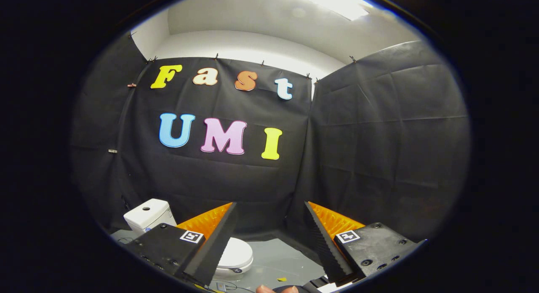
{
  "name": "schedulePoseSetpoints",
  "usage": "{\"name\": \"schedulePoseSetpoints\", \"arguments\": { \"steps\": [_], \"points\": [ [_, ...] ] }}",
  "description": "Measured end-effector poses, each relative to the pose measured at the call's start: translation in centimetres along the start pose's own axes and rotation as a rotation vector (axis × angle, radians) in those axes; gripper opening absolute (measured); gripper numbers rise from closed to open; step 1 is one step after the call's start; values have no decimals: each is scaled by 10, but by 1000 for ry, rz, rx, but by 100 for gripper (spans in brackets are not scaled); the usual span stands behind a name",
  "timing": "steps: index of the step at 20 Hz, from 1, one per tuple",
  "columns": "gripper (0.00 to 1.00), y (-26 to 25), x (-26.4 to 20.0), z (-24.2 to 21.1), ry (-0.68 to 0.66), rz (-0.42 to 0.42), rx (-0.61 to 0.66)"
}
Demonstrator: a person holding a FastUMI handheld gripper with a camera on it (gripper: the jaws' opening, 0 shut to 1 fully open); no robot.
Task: Open the toilet lid.
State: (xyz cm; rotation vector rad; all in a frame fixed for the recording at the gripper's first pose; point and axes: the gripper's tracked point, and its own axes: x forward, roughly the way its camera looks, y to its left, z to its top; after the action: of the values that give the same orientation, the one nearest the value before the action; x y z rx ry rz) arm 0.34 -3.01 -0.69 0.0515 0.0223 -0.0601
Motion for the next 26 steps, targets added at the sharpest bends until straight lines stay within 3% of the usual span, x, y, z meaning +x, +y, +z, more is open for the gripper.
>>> {"name": "schedulePoseSetpoints", "arguments": {
  "steps": [18,26],
  "points": [
    [98,-6,25,-35,-16,-7,-7],
    [98,13,52,-107,-13,41,-12]
  ]
}}
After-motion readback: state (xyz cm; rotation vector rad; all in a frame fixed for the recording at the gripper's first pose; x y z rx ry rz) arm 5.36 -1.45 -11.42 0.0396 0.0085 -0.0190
